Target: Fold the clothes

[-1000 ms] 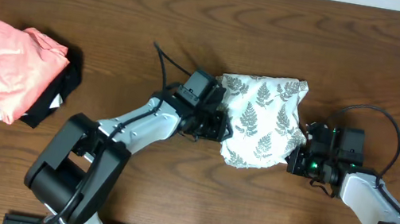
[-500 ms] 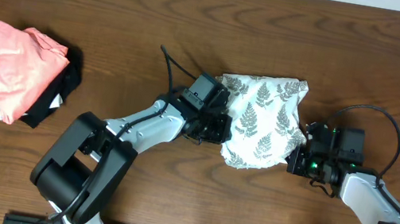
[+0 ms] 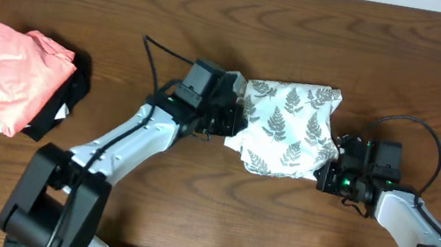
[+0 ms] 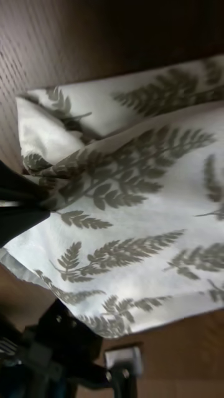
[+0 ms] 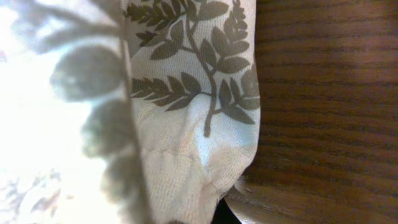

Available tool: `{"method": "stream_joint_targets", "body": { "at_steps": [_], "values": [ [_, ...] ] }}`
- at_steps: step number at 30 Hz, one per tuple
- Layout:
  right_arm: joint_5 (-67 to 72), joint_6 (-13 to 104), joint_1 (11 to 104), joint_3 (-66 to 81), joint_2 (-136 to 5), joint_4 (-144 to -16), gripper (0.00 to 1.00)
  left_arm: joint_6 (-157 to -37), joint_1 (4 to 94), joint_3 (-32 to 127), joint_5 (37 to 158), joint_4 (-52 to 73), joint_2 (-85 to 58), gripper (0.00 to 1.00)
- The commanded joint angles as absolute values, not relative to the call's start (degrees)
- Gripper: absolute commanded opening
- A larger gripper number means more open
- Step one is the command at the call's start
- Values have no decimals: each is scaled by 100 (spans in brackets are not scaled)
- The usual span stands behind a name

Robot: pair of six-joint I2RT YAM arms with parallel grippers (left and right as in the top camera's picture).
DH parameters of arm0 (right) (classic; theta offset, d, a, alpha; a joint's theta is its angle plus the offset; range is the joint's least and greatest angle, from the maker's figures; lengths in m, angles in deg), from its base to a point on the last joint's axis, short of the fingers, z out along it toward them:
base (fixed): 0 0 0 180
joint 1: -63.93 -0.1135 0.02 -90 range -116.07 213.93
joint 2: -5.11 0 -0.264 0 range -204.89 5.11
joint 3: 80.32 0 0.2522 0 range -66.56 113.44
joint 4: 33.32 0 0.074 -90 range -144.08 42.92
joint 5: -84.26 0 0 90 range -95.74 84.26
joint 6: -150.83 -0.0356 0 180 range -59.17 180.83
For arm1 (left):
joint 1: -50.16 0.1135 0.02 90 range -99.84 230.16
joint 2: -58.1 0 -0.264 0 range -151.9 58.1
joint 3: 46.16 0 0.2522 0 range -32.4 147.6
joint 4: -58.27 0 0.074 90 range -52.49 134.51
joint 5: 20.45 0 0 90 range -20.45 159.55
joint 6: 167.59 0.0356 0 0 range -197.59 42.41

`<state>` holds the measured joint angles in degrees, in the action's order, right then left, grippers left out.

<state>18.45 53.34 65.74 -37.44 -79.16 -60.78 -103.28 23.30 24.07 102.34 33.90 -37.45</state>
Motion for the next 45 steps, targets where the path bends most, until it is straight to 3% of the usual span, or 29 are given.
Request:
{"method": "stream_joint_targets", "body": {
  "at_steps": [1, 12, 15, 16, 36, 37, 40, 42, 45],
  "values": [
    [1248, 5251, 6622, -3809, -8017, -6121, 1, -10337, 2339, 2333, 10184, 3364, -3749, 6],
    [1248, 5251, 6622, -3809, -8017, -6121, 1, -10295, 2230, 2333, 10134, 2789, -3749, 7],
    [1248, 5251, 6622, -3809, -8019, -6119, 1, -10297, 2232, 2333, 10096, 2426, -3749, 39],
    [1248, 5251, 6622, -3809, -8019, -6119, 1, -10297, 2232, 2333, 10096, 2395, -3749, 41],
    [1253, 5249, 6622, -3809, -8019, -6119, 1, -10477, 1533, 2333, 10107, 2846, -4571, 47],
    [1253, 5251, 6622, -3809, -8019, -6121, 1, -10492, 1528, 2333, 10182, 2922, -4630, 47],
    [1253, 5251, 6622, -3809, -8019, -6121, 1, -10487, 1531, 2333, 10453, 3243, -4672, 27],
    [1253, 5251, 6622, -3809, -8019, -6121, 1, -10492, 1541, 2335, 10551, 3453, -4656, 7],
    [1253, 5251, 6622, -3809, -8017, -6121, 1, -10538, 1548, 2335, 10671, 3586, -4615, 6]
  ]
}}
